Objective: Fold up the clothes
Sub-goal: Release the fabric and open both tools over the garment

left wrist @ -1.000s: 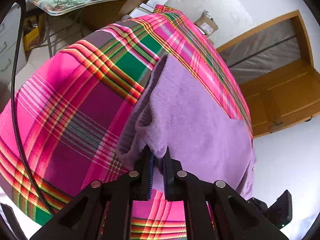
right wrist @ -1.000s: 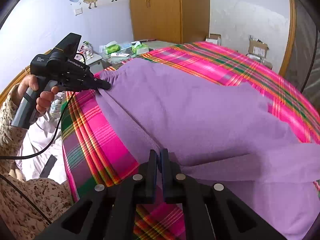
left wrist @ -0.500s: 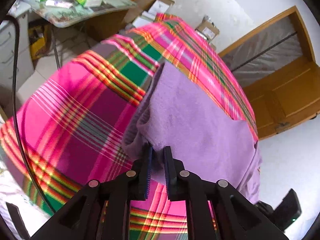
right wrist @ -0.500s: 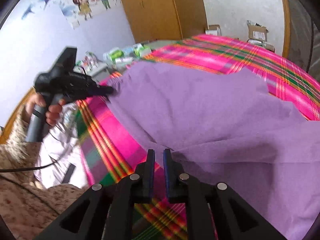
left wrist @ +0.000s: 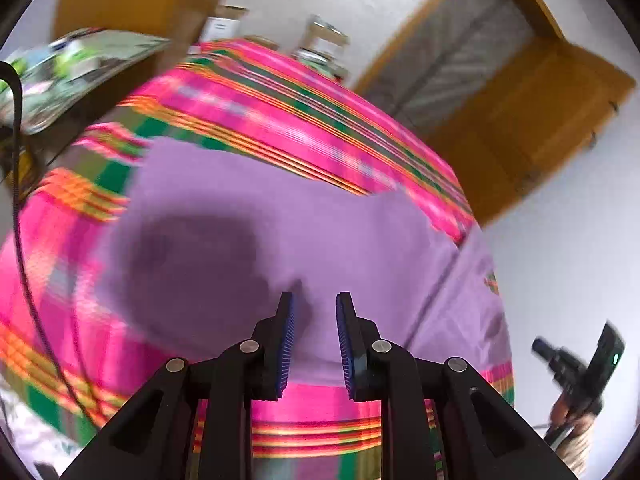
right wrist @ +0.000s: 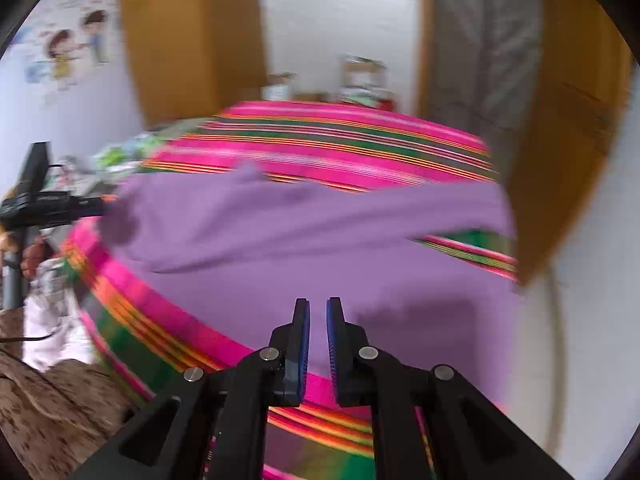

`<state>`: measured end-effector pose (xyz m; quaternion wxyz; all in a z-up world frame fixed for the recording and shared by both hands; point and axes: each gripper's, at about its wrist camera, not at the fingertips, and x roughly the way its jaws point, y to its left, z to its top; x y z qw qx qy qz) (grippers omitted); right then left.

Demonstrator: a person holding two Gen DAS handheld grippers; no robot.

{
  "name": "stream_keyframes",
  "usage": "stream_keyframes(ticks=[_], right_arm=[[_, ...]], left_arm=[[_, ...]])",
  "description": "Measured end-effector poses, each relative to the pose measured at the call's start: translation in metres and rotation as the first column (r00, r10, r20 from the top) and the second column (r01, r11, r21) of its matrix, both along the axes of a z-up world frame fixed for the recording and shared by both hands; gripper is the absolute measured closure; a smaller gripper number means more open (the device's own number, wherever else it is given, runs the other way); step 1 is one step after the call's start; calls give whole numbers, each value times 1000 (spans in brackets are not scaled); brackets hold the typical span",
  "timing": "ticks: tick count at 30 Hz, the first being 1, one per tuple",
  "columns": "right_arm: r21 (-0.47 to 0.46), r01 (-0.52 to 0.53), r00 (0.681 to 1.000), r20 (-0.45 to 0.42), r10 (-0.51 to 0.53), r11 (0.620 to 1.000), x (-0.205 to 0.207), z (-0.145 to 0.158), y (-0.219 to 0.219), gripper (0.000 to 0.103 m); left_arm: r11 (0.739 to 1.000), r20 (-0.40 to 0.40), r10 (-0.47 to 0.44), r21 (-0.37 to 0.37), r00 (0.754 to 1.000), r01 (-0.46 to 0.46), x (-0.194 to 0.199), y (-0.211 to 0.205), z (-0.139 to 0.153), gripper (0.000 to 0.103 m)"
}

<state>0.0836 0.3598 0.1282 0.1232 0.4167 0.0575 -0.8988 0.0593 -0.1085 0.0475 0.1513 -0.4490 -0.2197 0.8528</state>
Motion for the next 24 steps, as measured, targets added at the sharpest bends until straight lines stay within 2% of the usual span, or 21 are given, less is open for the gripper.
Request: stream_keyframes(ticks=[3, 7, 9, 11, 12, 16, 19, 24], right_arm=[[53, 96, 995, 15, -97, 994, 4, 7, 39, 93], [-22, 170, 985, 4, -170, 985, -5, -2, 66, 86], [-63, 174, 985, 20, -173, 983, -19, -17, 67, 86], [-106, 176, 984, 38, -173, 979, -40, -29, 67, 86], [-128, 178, 984, 47, -173, 976, -52, -35, 66, 86], [-210, 178, 983, 91, -162, 961, -100, -54, 58, 85], [-230, 177, 982, 105, -157, 957, -127, -61, 49, 85], [-274, 189, 979, 125, -160, 943, -165, -64, 41, 80]], left_arm=[[995, 5, -100, 3, 995, 100, -11, 37, -5, 77], [978, 20, -201, -53, 979, 202, -24, 82, -13, 77], [967, 25, -243, -77, 970, 244, -25, 98, -14, 76], [959, 32, -257, -115, 966, 259, -26, 109, -17, 66], [955, 27, -261, -141, 965, 262, -26, 114, -17, 65], [937, 28, -295, -184, 955, 295, -29, 125, -25, 65], [927, 18, -315, -210, 949, 312, -34, 131, -28, 65], [912, 24, -359, -202, 933, 356, -42, 139, -37, 65]])
